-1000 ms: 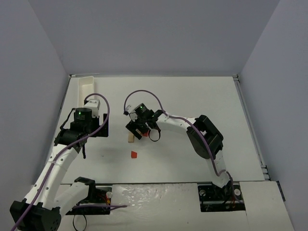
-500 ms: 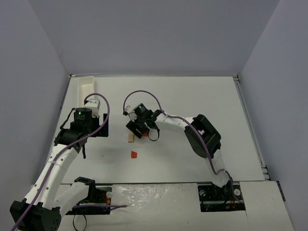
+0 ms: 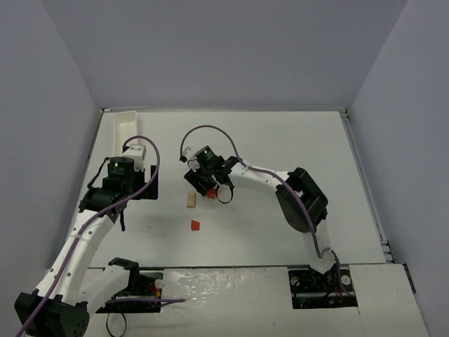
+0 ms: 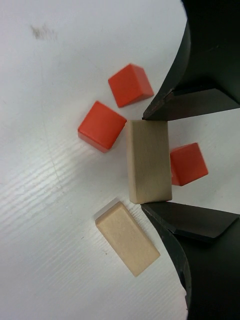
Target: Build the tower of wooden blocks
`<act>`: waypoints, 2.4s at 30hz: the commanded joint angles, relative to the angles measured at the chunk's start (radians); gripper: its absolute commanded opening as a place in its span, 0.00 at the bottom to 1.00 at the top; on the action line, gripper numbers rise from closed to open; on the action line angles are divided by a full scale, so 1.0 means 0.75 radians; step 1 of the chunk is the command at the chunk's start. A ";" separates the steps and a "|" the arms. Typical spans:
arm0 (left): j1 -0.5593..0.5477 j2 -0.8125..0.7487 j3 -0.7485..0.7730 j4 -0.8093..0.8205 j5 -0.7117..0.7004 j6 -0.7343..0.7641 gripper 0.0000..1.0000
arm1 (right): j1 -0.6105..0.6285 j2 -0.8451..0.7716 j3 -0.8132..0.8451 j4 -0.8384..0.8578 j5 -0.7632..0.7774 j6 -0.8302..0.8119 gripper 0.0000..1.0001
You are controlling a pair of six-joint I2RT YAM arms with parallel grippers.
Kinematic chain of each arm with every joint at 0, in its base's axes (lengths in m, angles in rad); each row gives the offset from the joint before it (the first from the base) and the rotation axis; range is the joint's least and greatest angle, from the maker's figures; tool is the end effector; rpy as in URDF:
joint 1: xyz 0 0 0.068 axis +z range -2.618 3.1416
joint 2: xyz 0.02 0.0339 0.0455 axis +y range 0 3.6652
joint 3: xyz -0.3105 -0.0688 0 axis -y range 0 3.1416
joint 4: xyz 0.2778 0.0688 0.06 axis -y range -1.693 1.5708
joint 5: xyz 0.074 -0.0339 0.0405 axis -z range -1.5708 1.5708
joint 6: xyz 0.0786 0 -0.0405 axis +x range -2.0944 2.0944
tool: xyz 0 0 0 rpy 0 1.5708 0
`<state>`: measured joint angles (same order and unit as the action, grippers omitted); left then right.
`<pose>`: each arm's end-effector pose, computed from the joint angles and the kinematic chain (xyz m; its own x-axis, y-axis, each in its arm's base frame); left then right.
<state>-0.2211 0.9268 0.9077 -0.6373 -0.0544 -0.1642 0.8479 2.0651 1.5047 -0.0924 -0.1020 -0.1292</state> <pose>0.2285 -0.0470 0.3234 -0.6163 -0.0288 -0.7870 0.0772 0.9923 -0.0968 0.3614 0.4218 0.1976 -0.2955 -0.5287 -0.7957 -0.8446 0.5338 -0.0410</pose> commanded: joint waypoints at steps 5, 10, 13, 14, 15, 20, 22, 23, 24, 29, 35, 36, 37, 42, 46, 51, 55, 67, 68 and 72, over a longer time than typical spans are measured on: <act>0.000 -0.019 0.027 0.064 0.005 0.010 0.95 | -0.111 -0.414 -0.123 0.035 0.358 0.234 0.10; 0.000 -0.015 0.027 0.064 0.006 0.010 0.95 | -0.291 -0.574 -0.332 0.036 0.420 0.390 0.10; 0.000 -0.011 0.027 0.064 0.007 0.010 0.95 | -0.380 -0.661 -0.434 0.035 0.482 0.443 0.10; 0.000 -0.009 0.029 0.064 0.007 0.010 0.95 | -0.388 -0.669 -0.444 0.037 0.486 0.452 0.10; 0.000 -0.005 0.030 0.064 0.008 0.010 0.95 | -0.418 -0.693 -0.466 0.037 0.476 0.462 0.10; 0.002 0.002 0.031 0.064 0.005 0.011 0.95 | -0.578 -0.745 -0.564 0.041 0.415 0.443 0.10; 0.000 0.002 0.029 0.064 0.003 0.012 0.95 | -0.602 -0.733 -0.576 0.041 0.406 0.435 0.10; 0.000 0.002 0.029 0.064 0.002 0.012 0.95 | -0.617 -0.724 -0.581 0.041 0.397 0.438 0.10; 0.001 0.002 0.029 0.064 0.001 0.012 0.95 | -0.630 -0.715 -0.586 0.041 0.389 0.442 0.10; 0.002 0.005 0.029 0.064 -0.002 0.011 0.95 | -0.654 -0.661 -0.594 0.051 0.378 0.440 0.11; 0.001 0.011 0.028 0.064 -0.003 0.013 0.95 | -0.675 -0.608 -0.602 0.088 0.341 0.416 0.11; 0.002 0.012 0.029 0.064 -0.003 0.014 0.95 | -0.676 -0.600 -0.603 0.092 0.335 0.414 0.12; 0.001 0.012 0.029 0.064 -0.003 0.014 0.95 | -0.676 -0.588 -0.603 0.094 0.333 0.410 0.13; 0.000 0.016 0.031 0.063 -0.003 0.014 0.95 | -0.676 -0.556 -0.616 0.109 0.326 0.403 0.14; 0.002 0.019 0.032 0.064 -0.003 0.014 0.95 | -0.676 -0.542 -0.624 0.109 0.325 0.388 0.14; 0.000 0.022 0.033 0.064 0.001 0.014 0.95 | -0.676 -0.536 -0.632 0.150 0.303 0.365 0.16; 0.002 0.022 0.031 0.064 -0.001 0.014 0.95 | -0.676 -0.530 -0.636 0.158 0.289 0.346 0.17; 0.002 0.028 0.033 0.064 0.001 0.013 0.95 | -0.678 -0.504 -0.629 0.160 0.266 0.326 0.22; 0.002 0.029 0.033 0.064 0.001 0.013 0.95 | -0.678 -0.505 -0.629 0.160 0.267 0.326 0.22; 0.002 0.030 0.033 0.064 0.001 0.014 0.95 | -0.678 -0.506 -0.630 0.160 0.271 0.326 0.25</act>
<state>-0.2211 0.9436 0.9077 -0.6373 -0.0521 -0.1638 0.3462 1.7004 1.0222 -0.0040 0.0975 0.1261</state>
